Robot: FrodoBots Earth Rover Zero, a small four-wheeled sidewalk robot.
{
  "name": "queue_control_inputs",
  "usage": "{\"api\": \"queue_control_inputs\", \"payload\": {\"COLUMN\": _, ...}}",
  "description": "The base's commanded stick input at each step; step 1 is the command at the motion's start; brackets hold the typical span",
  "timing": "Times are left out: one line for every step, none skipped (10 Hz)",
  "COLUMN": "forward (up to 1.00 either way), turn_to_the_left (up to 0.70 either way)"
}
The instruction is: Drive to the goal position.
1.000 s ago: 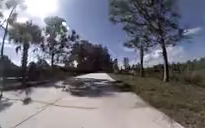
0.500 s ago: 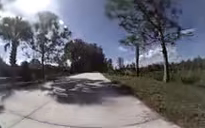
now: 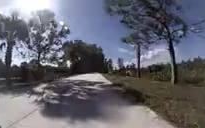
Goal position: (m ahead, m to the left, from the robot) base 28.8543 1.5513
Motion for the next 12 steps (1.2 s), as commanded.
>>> {"api": "queue_control_inputs", "payload": {"forward": 0.85, "turn_to_the_left": 0.23}}
{"api": "queue_control_inputs", "payload": {"forward": 0.85, "turn_to_the_left": 0.03}}
{"api": "queue_control_inputs", "payload": {"forward": 0.85, "turn_to_the_left": 0.0}}
{"api": "queue_control_inputs", "payload": {"forward": 0.85, "turn_to_the_left": 0.0}}
{"api": "queue_control_inputs", "payload": {"forward": 0.85, "turn_to_the_left": 0.0}}
{"api": "queue_control_inputs", "payload": {"forward": 0.85, "turn_to_the_left": 0.0}}
{"api": "queue_control_inputs", "payload": {"forward": 0.85, "turn_to_the_left": 0.0}}
{"api": "queue_control_inputs", "payload": {"forward": 0.85, "turn_to_the_left": 0.0}}
{"api": "queue_control_inputs", "payload": {"forward": 0.85, "turn_to_the_left": 0.0}}
{"api": "queue_control_inputs", "payload": {"forward": 0.85, "turn_to_the_left": 0.0}}
{"api": "queue_control_inputs", "payload": {"forward": 0.85, "turn_to_the_left": 0.0}}
{"api": "queue_control_inputs", "payload": {"forward": 0.85, "turn_to_the_left": 0.0}}
